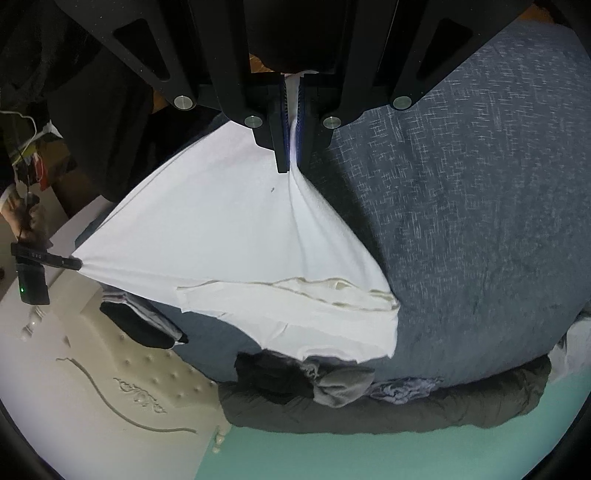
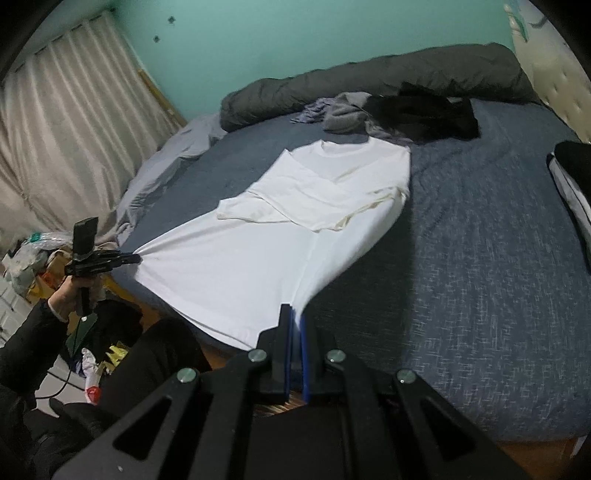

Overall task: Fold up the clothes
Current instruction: 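Lift the held hem with both tools and fold it toward the collar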

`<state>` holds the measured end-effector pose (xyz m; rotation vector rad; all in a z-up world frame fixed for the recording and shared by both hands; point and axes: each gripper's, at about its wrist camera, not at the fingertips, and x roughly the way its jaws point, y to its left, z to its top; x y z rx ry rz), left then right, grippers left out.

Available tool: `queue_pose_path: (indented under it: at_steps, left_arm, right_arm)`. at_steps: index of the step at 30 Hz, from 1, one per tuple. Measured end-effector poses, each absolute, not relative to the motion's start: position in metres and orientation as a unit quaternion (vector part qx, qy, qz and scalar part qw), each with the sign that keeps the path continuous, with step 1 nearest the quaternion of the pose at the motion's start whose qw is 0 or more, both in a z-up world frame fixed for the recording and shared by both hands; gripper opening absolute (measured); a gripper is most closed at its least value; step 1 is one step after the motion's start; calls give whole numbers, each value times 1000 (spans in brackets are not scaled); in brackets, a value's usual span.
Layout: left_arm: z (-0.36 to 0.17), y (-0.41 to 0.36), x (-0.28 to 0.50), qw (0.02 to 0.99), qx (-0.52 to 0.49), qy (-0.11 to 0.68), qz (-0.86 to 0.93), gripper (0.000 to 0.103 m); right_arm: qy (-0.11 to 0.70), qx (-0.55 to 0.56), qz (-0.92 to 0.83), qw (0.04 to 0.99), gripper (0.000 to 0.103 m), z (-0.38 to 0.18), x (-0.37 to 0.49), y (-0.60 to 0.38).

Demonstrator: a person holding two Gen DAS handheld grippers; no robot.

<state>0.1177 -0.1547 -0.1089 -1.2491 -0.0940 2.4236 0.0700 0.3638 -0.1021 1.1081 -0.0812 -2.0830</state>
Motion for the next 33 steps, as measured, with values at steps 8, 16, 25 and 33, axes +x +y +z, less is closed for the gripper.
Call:
queue_pose_path:
  at_steps: [8, 16, 25, 33]
  left_arm:
    - [-85, -155, 146, 221, -429, -31, 875, 3]
    - [-67, -160, 149, 225, -417, -38, 880, 3]
    - [-73, -168, 87, 227, -428, -69, 872, 3]
    - [-82, -180, -21, 213, -442, -79, 868, 3]
  right_arm:
    - [-27, 411, -813, 412, 3, -74, 101, 365]
    - [-18, 407, -810, 422, 3, -59, 113, 369]
    - [-38, 420, -804, 420, 3, -63, 59, 356]
    - [-65, 436, -804, 400, 3, -71, -56, 341]
